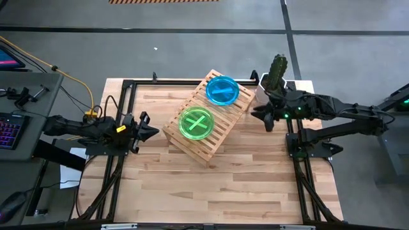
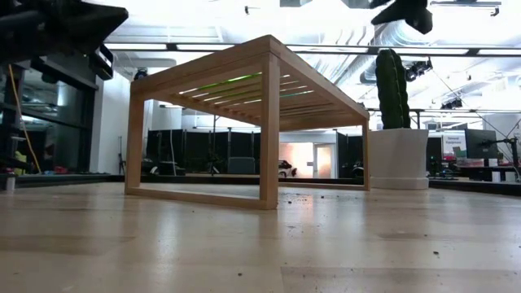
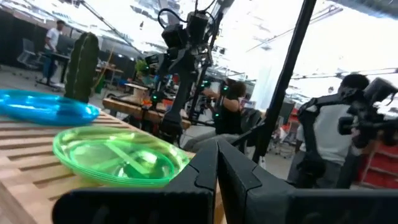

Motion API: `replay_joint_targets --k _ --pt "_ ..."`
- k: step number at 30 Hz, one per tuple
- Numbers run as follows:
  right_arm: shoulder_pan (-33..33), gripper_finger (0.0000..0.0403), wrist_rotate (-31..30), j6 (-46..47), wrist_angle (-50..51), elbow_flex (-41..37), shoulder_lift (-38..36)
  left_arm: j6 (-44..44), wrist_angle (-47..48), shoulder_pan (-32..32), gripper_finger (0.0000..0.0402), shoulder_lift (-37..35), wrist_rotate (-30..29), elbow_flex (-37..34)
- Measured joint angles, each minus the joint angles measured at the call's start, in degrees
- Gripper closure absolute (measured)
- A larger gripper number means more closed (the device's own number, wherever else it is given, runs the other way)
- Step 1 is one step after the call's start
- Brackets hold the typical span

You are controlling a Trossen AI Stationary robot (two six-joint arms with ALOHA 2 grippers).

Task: Place and stack plates onto a shelf
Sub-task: Return to Home Position

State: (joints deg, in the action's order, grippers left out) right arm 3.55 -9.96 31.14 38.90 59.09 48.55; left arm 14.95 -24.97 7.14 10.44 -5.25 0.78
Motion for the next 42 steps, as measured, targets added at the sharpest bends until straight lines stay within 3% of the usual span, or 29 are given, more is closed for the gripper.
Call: replay_joint_targets --k 4,6,9,13,24,31,37,40,42 --pt "-4.52 0.0372 -0.41 -1.49 0.35 -2.27 -3.22 1.34 0.36 0.00 0.0401 0.00 0.18 0.00" --pt "-6.79 0.0391 -0.77 -1.43 -4.40 -7.34 -6.95 1.37 0.41 0.00 0.0401 0.00 0.19 0.00" --pt "-9.13 0.0381 -1.93 0.07 -15.96 -18.09 -13.55 1.41 0.59 0.00 0.0401 0.00 0.17 0.00" --pt "-8.18 0.0400 -1.22 -2.78 -29.22 -30.46 -20.88 1.41 0.82 0.00 0.0401 0.00 0.18 0.00" --pt "-1.64 0.0402 9.56 -4.43 -41.22 -49.91 -37.22 1.41 1.61 0.00 0.0401 0.00 0.17 0.00" --pt "-3.11 0.0403 9.80 -4.20 -49.07 -58.53 -44.13 1.41 5.92 0.00 0.0401 -1.78 0.17 0.02" --pt "-4.66 0.0403 9.29 -10.11 -46.59 -58.51 -45.72 1.41 14.64 0.00 0.0401 -4.79 0.15 0.02" --pt "-4.74 0.0403 9.11 -8.61 -44.60 -58.51 -45.61 1.41 23.16 0.00 0.0401 -7.69 0.16 0.02" --pt "-4.74 0.0403 9.11 -6.66 -43.49 -58.51 -45.61 1.36 23.68 0.00 0.0401 -9.25 1.54 0.11"
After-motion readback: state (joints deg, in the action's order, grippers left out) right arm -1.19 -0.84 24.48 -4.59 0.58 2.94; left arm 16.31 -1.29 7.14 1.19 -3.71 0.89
